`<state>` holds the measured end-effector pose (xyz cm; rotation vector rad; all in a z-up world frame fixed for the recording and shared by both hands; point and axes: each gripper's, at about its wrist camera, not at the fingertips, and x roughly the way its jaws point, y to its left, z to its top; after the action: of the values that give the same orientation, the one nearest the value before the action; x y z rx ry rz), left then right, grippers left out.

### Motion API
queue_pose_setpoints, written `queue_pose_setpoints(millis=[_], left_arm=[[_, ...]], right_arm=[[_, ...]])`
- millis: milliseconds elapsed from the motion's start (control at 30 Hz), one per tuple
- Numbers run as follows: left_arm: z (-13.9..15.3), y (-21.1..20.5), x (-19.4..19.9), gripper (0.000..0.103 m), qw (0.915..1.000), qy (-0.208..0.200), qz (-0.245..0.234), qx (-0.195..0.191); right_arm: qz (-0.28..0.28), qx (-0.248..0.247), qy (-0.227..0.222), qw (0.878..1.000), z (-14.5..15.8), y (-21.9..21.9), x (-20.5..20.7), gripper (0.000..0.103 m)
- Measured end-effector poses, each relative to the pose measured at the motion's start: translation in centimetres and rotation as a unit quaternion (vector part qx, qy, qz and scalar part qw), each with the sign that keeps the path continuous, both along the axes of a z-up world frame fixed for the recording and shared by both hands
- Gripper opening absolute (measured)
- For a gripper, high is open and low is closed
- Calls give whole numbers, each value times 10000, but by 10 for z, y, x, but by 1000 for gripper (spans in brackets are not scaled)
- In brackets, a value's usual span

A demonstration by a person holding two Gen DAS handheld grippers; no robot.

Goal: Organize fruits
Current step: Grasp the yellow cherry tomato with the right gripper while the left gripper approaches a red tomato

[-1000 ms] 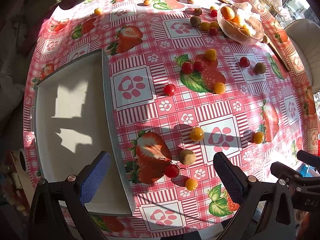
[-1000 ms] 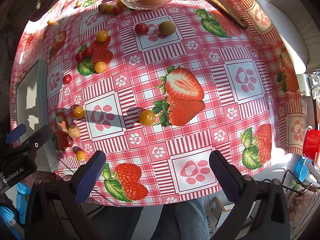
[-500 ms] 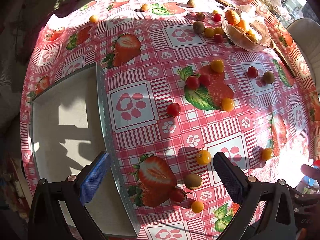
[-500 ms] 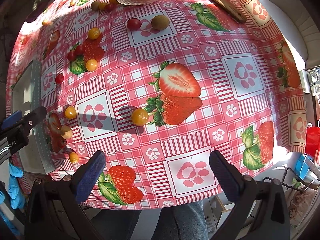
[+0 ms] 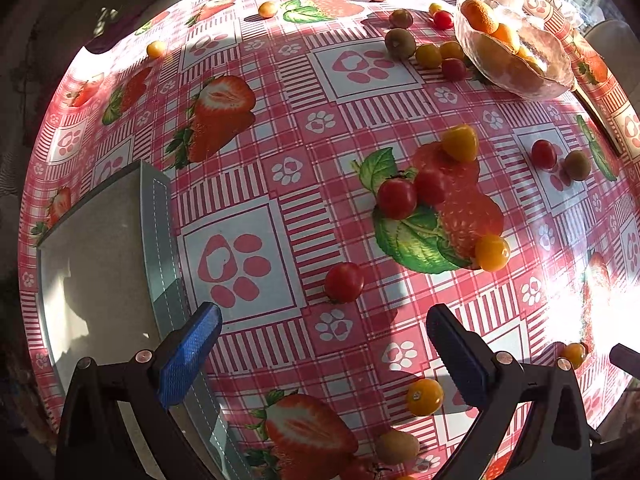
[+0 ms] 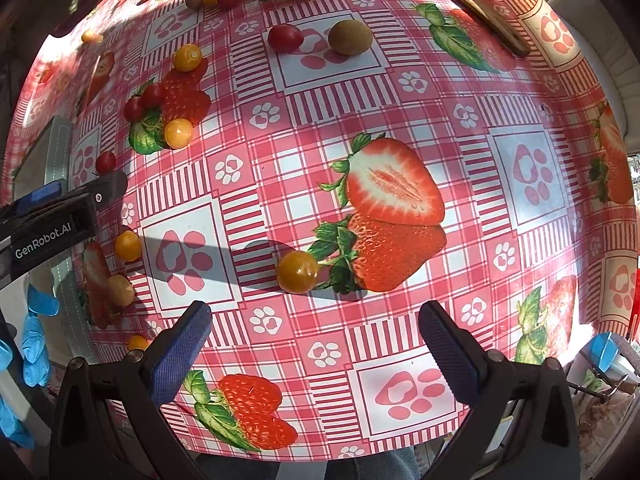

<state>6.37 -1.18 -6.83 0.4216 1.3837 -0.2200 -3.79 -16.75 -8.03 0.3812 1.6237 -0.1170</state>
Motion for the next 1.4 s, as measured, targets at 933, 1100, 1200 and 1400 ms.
queue_pose_setpoints(millis=[933, 1100, 1200, 1400], left_arm=[[9, 21, 6, 21, 9911, 327, 234, -1272], [17, 20, 2, 24, 9907, 101, 153, -1348], [15, 11, 10, 83, 9900, -109, 163, -1397], [0, -7, 23, 83, 9921, -111, 95, -1245]], right_arm=[[-190, 171, -170, 9995, 1, 49, 27, 24], [-303, 112, -46, 9995, 7, 32, 16, 24], [-241, 115, -34, 9996, 6, 22, 2, 24], [-303, 119, 3, 9995, 4, 21, -6, 24]])
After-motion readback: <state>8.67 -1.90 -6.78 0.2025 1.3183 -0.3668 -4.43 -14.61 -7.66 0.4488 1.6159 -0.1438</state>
